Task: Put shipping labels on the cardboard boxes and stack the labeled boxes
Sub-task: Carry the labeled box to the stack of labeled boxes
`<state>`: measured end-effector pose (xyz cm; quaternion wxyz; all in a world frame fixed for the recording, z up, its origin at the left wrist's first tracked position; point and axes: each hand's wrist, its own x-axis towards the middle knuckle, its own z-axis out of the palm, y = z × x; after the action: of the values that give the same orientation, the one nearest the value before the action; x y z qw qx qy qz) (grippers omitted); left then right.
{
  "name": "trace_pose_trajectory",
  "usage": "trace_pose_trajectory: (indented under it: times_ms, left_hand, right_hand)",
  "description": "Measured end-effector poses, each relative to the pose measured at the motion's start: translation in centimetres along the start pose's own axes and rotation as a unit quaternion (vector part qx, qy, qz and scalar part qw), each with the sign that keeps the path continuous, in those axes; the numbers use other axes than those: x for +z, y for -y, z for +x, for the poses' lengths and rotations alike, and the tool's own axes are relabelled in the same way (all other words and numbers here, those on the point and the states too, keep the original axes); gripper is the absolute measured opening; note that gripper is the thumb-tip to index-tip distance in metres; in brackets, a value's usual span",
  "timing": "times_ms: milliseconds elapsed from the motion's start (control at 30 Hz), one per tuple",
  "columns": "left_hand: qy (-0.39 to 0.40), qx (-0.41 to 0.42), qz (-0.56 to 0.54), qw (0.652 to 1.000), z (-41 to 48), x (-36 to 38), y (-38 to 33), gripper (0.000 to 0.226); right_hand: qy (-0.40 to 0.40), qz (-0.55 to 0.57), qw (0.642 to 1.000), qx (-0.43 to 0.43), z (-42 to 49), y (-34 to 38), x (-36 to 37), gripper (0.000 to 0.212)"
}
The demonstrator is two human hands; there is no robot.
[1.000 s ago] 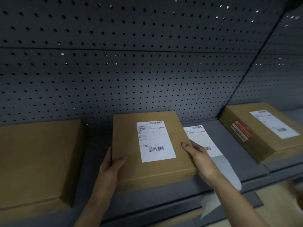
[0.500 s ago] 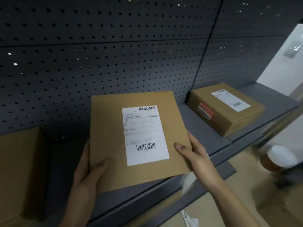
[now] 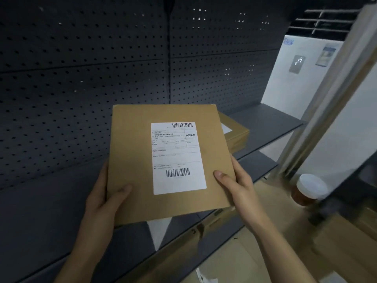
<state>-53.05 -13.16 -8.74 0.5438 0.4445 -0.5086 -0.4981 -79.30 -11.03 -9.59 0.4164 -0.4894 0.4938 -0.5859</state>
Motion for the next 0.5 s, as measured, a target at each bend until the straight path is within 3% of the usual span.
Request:
trace_pose_trajectory:
  times_ms: [233, 500]
  left_hand:
    - [0.003, -0.015, 0.015, 1.0, -0.7, 13.7, 1.2, 0.058]
    - [0.001, -0.044, 0.033, 0.999, 2.4, 23.2, 2.2, 0.081]
  right_hand:
    - [-0.044, -0.003, 0.999, 0.007, -0.3, 0.8, -13.5, 0.05]
    - [-0.084, 0.001, 0.996, 0.01, 2.7, 1.1, -22.5, 0.057]
